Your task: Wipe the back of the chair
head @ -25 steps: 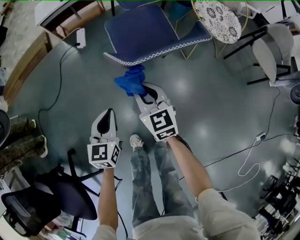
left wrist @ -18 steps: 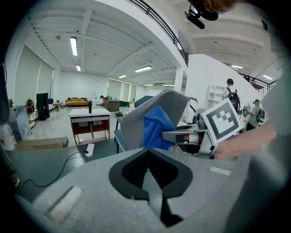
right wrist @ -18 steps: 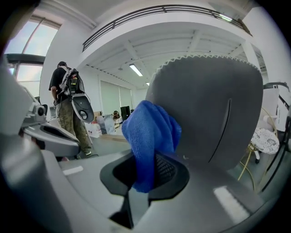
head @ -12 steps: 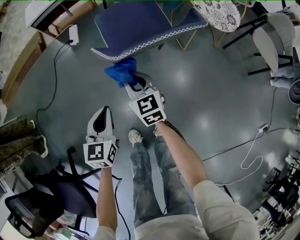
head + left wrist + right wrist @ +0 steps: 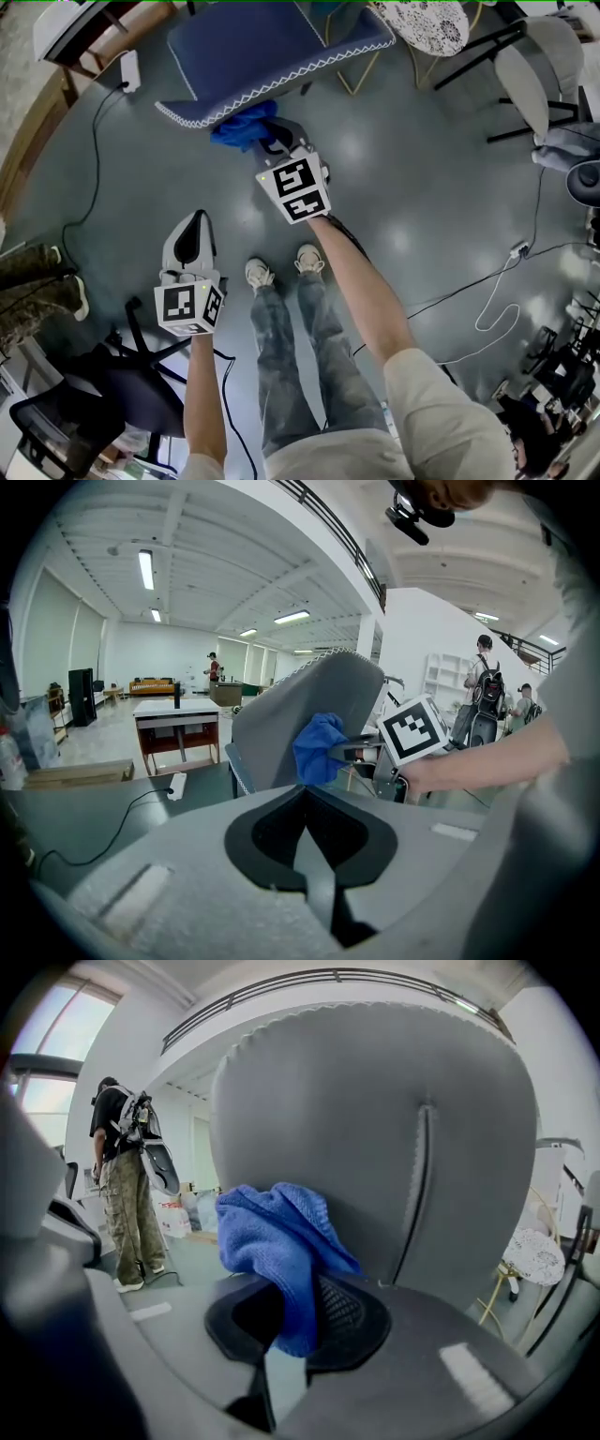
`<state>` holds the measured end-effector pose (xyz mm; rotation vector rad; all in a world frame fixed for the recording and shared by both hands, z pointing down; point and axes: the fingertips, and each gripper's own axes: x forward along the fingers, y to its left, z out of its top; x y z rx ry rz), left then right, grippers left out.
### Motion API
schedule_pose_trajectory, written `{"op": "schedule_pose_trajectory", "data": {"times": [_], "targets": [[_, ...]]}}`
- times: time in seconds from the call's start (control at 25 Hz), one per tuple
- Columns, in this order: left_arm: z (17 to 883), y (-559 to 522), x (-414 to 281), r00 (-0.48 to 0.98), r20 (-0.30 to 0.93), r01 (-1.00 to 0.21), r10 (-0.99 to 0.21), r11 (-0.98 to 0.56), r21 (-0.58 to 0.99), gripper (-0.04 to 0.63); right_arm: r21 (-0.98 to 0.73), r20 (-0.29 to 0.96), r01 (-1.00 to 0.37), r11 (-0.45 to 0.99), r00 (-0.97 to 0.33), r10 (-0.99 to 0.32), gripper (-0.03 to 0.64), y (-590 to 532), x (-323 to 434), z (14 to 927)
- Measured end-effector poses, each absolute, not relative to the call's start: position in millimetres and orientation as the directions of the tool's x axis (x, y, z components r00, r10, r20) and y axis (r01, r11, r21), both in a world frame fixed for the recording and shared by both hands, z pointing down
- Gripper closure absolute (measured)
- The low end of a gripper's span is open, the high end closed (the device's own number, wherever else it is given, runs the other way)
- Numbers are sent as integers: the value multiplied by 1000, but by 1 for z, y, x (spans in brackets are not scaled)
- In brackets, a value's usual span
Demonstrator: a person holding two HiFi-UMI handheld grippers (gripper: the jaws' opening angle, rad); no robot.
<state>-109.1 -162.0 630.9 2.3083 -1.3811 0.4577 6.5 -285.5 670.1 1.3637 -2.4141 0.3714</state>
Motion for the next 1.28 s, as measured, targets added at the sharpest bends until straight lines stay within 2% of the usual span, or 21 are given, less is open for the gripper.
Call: {"op": "schedule_pose_trajectory", "data": {"times": [0.72, 0.96, 1.28], "targets": [[651, -184, -60, 506, 500, -857, -703, -475, 199, 591, 64, 461, -923, 379, -309, -832, 571, -339, 157, 685], [656, -178, -71, 510, 506, -854, -695, -478, 204, 591, 121, 475, -937, 329, -236, -848, 571, -348, 191, 685], [654, -184, -63, 507, 504, -856, -699, -476, 201, 591, 168, 499, -926, 337, -214, -839, 571, -343, 213, 692]]}}
